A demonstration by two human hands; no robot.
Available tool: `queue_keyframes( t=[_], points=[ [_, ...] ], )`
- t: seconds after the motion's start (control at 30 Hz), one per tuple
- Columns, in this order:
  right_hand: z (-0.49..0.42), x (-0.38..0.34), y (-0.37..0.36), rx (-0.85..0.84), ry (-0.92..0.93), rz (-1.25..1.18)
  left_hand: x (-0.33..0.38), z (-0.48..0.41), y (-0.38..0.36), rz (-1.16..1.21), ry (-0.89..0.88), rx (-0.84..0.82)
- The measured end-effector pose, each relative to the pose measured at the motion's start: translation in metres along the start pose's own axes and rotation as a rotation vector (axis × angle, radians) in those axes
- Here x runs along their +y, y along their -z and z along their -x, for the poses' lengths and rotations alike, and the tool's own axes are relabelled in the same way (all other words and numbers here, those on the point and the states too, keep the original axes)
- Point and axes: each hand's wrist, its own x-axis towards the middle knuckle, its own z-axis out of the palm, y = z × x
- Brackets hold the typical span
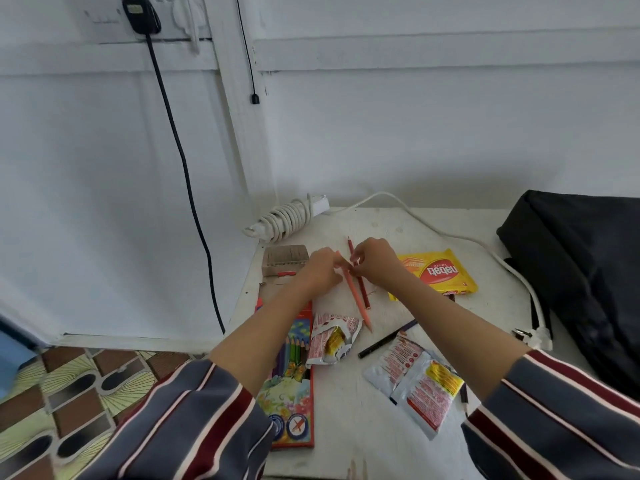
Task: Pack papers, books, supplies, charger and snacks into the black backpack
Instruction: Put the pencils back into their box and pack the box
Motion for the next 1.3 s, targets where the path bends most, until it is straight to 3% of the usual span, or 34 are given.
queue_keyframes(
  t=[0.43, 0.67, 0.87, 1.07, 1.3],
  points=[
    [-0.003, 0.009, 0.001, 0.062, -0.028, -0.16, -0.012, -0.009, 0.007, 0.028, -0.121, -0.111],
    [-0.002, 0.018, 0.015, 0.124, -0.07, -0.417, -0.014, -0.013, 0.009, 0.008, -0.241, -0.101],
    [-0.016, 0.013, 0.061, 0.353, -0.03, -0.838, -0.011, -0.013, 0.026, 0.14, -0.299, 0.061],
    [-0.022, -0.008, 0.115, 0.625, 0.005, -1.175, -0.013, -0.001, 0.054, 0.358, -0.202, 0.238],
    [-0.032, -0.034, 0.092, 0.764, -0.095, -1.39, -0.042, 0.032, 0.067, 0.535, -0.005, 0.309]
  ],
)
